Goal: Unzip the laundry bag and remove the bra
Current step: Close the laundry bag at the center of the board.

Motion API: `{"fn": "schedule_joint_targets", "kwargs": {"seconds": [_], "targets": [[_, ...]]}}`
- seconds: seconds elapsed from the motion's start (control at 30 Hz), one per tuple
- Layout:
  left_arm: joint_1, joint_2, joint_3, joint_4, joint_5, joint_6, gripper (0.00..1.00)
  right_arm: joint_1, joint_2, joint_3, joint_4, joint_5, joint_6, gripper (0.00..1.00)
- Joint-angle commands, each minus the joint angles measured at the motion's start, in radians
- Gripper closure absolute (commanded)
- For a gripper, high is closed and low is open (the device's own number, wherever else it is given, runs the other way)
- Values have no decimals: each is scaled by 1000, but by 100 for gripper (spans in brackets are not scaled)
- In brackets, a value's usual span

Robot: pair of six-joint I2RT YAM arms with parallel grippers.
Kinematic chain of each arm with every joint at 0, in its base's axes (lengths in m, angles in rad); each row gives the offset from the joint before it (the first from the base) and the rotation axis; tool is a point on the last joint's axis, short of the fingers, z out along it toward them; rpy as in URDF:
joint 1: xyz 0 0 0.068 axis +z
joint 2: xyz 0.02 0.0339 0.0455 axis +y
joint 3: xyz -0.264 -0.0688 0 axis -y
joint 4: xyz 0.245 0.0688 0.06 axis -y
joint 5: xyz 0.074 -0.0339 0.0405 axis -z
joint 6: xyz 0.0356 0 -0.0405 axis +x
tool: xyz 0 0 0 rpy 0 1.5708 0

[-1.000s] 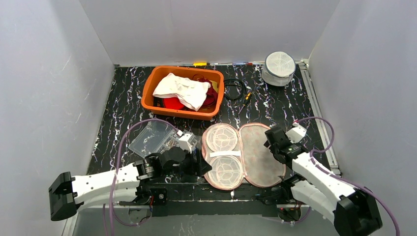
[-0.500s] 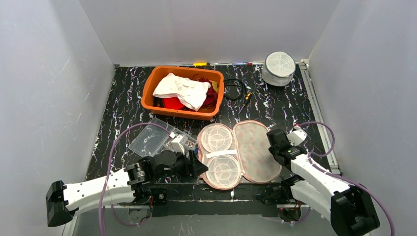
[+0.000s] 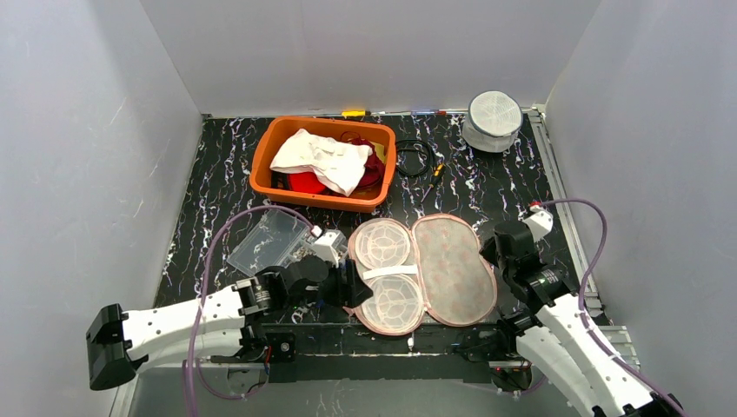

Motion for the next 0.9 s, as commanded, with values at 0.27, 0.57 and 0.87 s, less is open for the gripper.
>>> {"fn": "schedule_joint_targets", "kwargs": {"seconds": [0.27,0.57,0.87], "targets": [[-5,112,92,-49,-62,99,35,-37,317,24,116,-78,-110,25],[-5,23,-22,-44,-64,26,35,-130,504,-73,262,-128,-67,39],[-5,11,11,-103,-103,68,35,-136,493,-108,244,-189,-42,97]]}}
